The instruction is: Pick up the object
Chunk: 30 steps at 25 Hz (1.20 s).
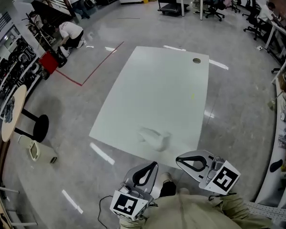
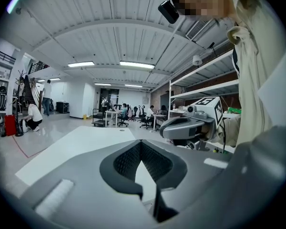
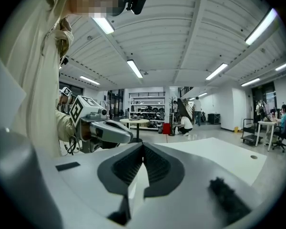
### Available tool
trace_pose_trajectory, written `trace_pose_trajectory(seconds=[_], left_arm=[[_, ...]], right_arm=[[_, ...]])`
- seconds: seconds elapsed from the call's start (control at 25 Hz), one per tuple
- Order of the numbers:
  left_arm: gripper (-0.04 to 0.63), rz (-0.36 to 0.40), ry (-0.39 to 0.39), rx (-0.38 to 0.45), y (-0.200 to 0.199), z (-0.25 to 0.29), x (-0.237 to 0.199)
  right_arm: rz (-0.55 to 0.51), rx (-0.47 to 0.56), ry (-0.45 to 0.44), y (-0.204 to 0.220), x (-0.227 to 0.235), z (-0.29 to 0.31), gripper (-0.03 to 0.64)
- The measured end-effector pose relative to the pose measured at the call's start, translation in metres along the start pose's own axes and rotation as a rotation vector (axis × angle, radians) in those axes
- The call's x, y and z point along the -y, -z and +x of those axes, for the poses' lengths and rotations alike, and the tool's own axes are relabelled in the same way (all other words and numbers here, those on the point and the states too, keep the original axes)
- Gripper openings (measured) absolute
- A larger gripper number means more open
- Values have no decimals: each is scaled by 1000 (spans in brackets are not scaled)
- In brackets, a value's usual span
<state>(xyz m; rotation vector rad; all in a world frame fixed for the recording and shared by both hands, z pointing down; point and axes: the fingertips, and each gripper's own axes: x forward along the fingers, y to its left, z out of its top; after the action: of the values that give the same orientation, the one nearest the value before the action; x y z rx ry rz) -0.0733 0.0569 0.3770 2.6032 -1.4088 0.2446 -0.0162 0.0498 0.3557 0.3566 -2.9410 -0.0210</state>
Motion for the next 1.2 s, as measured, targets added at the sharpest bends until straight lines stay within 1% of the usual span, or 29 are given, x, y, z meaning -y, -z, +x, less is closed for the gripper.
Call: trace_pose_trajectory(seconds=[0.16, 0.36, 0.52, 0.6, 0.68, 0.76, 0.84, 0.92, 0.96, 1.08, 1.12, 1.2], left_arm=[[6, -18, 30, -51, 16, 14, -23], [6, -67, 9, -54, 41, 29, -62], [12, -114, -6, -105, 58, 44, -78], [74, -136, -17, -130, 63, 55, -82], [125, -138, -34, -156, 68, 68, -85], [172, -103, -37, -195, 75, 77, -86], [220, -62, -17, -233, 80, 83, -89], [266, -50, 9, -263, 84, 86, -93], [278, -52, 14, -278, 86, 86, -95], [284, -85, -6, -319, 99, 83, -102], [284, -114, -17, -326, 103, 83, -104], [284, -198, -43, -344, 110, 80, -105]], right_arm=[[-4, -31, 9, 5, 11, 17, 3], [14, -56, 32, 14, 19, 34, 3], [32, -76, 27, 17, 26, 35, 3], [46, -78, 36, 17, 35, 33, 3], [36, -75, 30, 17, 43, 32, 3], [34, -80, 19, 17, 48, 30, 3], [45, -80, 17, 16, 54, 30, 3], [63, -77, 21, 15, 59, 31, 3], [75, -80, 24, 16, 61, 30, 3], [99, -88, 22, 23, 68, 28, 3], [100, -87, 19, 25, 70, 27, 3], [103, -86, 14, 27, 72, 29, 3]])
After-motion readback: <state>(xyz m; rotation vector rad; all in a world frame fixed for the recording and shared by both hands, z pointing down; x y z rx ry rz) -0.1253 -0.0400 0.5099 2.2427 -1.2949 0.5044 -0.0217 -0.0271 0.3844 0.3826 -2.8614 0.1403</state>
